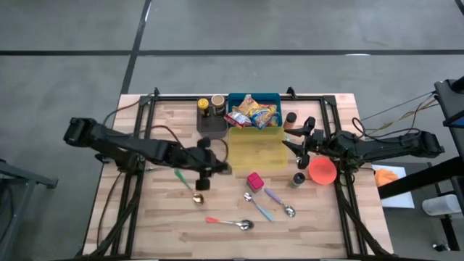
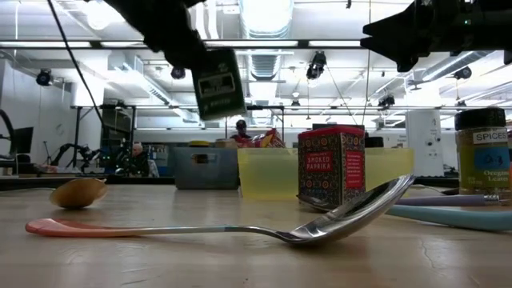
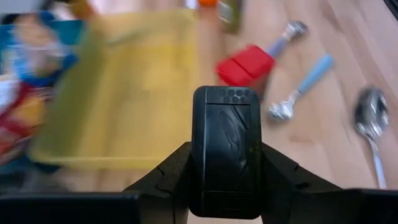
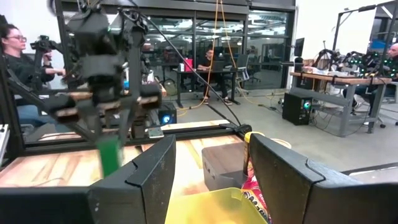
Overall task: Pick & Place Food Item
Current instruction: Put the black spice can into the black bin
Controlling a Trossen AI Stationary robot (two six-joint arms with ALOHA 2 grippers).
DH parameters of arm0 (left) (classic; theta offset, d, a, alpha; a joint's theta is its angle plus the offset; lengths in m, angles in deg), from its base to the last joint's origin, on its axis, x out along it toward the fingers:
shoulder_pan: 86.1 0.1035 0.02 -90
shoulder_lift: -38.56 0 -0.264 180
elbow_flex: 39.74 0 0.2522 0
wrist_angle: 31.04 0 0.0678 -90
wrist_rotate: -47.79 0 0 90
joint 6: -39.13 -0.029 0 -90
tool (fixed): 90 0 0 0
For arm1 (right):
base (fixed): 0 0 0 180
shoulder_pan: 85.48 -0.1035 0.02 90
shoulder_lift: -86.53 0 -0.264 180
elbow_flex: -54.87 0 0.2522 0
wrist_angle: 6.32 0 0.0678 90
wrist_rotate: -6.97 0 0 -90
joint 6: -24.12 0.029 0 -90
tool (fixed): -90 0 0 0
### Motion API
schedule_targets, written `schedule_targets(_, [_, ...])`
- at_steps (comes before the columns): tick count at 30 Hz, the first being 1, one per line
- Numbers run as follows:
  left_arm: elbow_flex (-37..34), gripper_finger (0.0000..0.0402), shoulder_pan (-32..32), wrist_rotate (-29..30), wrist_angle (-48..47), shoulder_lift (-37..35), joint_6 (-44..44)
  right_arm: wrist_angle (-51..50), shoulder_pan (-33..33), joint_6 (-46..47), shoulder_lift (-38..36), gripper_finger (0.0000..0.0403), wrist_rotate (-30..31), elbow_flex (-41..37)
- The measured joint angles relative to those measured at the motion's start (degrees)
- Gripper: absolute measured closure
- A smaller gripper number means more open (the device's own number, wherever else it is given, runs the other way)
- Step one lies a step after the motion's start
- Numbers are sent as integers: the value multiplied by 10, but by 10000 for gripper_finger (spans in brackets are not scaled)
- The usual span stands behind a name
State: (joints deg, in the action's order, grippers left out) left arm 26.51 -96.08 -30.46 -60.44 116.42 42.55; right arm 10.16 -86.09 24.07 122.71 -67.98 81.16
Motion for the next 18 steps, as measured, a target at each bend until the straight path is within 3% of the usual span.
schedule_targets(10, [0, 269, 76, 113, -30, -66, 82, 0, 0, 0, 0, 199, 0, 0])
schedule_targets(18, [0, 269, 190, 126, -83, -69, 181, 0, 0, 0, 0, 199, 0, 0])
